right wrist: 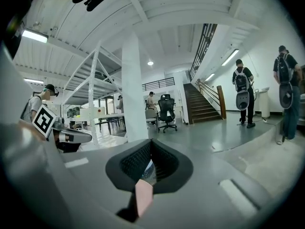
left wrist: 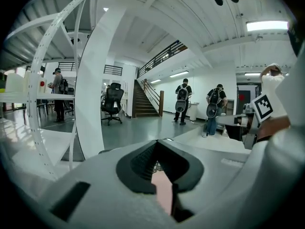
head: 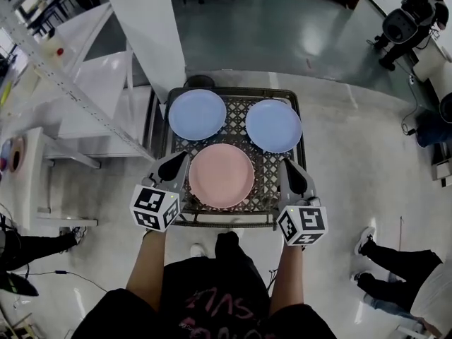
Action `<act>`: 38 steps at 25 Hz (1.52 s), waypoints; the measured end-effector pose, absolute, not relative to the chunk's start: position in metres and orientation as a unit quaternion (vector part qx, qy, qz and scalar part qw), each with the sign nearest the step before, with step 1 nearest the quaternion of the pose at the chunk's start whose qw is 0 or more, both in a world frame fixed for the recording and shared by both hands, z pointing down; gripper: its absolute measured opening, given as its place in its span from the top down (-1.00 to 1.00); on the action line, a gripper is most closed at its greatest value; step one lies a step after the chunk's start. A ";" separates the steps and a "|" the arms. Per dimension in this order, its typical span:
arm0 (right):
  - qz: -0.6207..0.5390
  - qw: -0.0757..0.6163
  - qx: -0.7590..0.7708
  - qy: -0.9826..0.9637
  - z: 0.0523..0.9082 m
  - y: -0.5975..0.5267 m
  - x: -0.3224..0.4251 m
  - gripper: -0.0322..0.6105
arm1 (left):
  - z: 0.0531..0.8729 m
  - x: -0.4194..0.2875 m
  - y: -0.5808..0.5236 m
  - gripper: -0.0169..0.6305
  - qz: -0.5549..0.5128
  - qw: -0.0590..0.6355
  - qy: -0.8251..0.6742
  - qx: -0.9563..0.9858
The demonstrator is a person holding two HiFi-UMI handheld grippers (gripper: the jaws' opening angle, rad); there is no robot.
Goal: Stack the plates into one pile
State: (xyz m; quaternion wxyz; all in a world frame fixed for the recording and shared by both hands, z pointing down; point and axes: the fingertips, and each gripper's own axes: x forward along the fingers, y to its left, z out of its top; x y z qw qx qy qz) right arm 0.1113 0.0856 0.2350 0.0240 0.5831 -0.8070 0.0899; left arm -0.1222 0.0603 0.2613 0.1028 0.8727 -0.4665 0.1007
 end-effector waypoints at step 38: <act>0.187 0.090 0.518 -0.830 0.341 0.034 0.114 0.86 | 0.353 -0.122 0.035 0.95 0.167 0.174 -0.508 0.827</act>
